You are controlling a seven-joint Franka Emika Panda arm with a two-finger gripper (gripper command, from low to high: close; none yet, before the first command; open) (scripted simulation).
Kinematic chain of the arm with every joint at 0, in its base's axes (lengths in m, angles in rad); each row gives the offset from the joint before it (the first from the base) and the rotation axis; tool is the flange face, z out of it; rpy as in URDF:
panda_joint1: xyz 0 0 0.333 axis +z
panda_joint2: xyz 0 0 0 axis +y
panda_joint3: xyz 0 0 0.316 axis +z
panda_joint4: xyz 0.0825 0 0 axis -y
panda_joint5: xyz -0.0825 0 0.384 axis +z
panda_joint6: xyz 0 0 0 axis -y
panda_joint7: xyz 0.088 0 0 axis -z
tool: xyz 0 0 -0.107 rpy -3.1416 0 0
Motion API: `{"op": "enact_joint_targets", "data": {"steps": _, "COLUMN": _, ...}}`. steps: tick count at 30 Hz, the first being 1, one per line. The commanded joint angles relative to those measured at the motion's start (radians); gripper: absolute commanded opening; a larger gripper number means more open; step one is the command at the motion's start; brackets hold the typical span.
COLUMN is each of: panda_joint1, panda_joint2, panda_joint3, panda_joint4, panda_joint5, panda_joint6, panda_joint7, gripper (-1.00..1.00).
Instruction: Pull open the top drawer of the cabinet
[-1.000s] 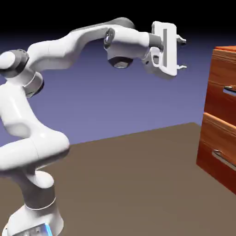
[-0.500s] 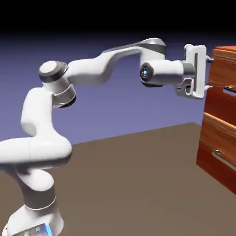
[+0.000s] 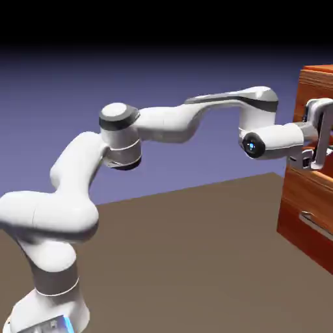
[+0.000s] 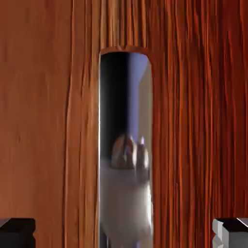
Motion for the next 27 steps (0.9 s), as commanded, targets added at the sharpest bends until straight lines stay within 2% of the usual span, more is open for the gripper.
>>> {"op": "enact_joint_targets", "data": {"steps": 1, "panda_joint1": 0.000, "panda_joint2": 0.000, "panda_joint3": 0.000, "panda_joint4": 0.000, "panda_joint5": 0.000, "panda_joint6": 0.000, "panda_joint7": 0.000, "gripper": -1.00}}
{"op": "enact_joint_targets", "data": {"steps": 16, "panda_joint1": 0.368, "panda_joint2": 0.055, "panda_joint3": -0.173, "panda_joint4": -0.543, "panda_joint5": -0.029, "panda_joint6": -0.197, "panda_joint7": -0.095, "gripper": -1.00}}
{"op": "enact_joint_targets", "data": {"steps": 27, "panda_joint1": 0.670, "panda_joint2": 0.012, "panda_joint3": -0.380, "panda_joint4": -0.942, "panda_joint5": -0.113, "panda_joint6": -0.320, "panda_joint7": -0.111, "gripper": -1.00}}
